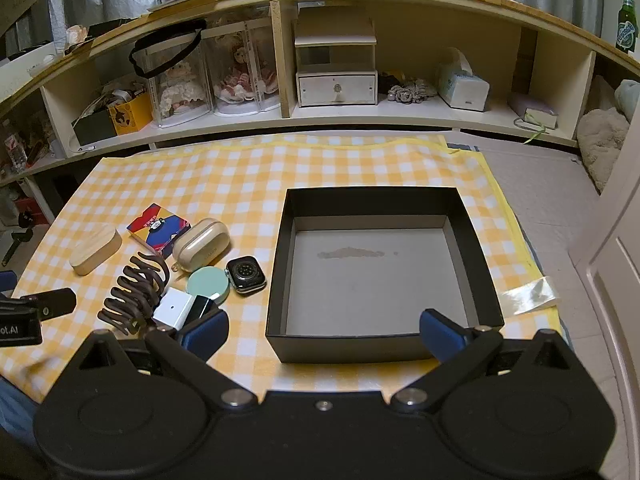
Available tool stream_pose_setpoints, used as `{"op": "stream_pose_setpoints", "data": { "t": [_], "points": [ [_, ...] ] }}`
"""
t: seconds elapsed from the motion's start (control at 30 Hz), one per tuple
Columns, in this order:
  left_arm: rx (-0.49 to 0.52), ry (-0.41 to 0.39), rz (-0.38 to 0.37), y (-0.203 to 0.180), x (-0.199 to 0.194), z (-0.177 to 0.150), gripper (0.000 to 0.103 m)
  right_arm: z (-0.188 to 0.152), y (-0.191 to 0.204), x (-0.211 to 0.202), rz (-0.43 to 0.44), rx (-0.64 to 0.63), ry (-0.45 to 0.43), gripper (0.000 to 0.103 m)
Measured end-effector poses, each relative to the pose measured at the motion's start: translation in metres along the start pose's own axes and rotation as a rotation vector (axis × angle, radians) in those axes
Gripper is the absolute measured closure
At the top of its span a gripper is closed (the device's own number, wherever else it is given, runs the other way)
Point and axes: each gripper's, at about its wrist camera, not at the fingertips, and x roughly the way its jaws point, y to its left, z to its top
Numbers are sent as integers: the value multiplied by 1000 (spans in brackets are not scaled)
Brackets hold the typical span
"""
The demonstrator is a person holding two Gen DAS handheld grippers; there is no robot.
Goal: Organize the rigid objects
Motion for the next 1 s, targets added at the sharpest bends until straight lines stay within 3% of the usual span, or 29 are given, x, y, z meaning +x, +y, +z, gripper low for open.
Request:
{"op": "stream_pose_setpoints", "data": {
  "t": [1.0],
  "points": [
    [-2, 2, 7, -1, 0, 0, 0, -2, -1, -1, -8, -2, 2, 0]
  ]
}}
